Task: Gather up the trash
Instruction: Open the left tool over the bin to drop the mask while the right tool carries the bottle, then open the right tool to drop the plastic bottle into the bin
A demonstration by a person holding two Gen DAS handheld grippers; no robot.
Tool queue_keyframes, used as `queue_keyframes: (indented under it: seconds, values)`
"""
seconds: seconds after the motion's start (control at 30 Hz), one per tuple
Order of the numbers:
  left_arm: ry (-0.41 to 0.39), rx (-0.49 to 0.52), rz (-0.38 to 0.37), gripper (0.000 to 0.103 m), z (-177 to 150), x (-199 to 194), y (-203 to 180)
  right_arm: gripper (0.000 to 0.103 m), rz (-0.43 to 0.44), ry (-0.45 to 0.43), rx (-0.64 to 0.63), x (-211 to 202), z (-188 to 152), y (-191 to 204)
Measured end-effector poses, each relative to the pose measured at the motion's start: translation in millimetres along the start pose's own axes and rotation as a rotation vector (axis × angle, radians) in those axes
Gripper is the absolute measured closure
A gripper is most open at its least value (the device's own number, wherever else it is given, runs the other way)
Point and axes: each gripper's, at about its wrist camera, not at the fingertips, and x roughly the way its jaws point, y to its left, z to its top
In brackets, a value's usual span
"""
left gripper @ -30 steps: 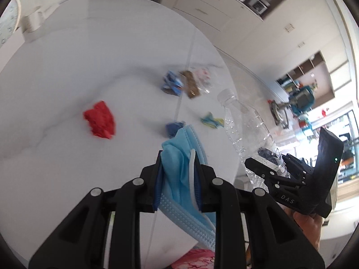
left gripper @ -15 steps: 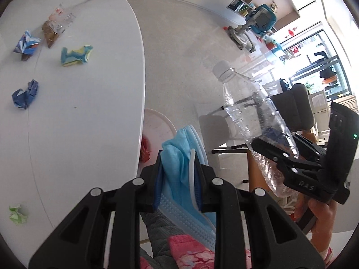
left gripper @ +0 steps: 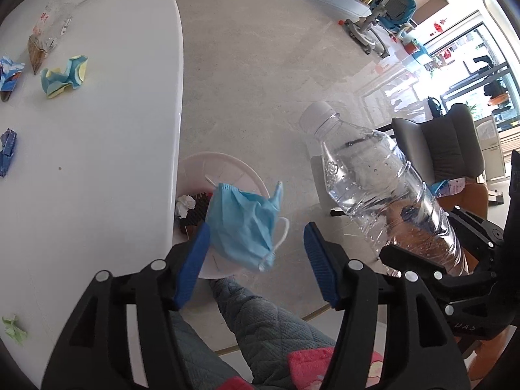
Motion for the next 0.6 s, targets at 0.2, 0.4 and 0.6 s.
queue_keyframes:
  seconds: [0.2, 0.4, 0.6]
  values:
    - [-0.013, -0.021, 0.037, 0.041, -5, -11, 7, 0.042, 0.016, 0.033, -0.010, 17, 0, -2]
    - [-0.081, -0.023, 0.133, 0.031, -11, -44, 13, 0.042, 0.016, 0.092, -0.021, 46, -1, 2]
    - [-0.135, -0.056, 0.195, 0.023, -17, -79, 30, 0.041, 0.023, 0.157, -0.061, 80, 1, 26]
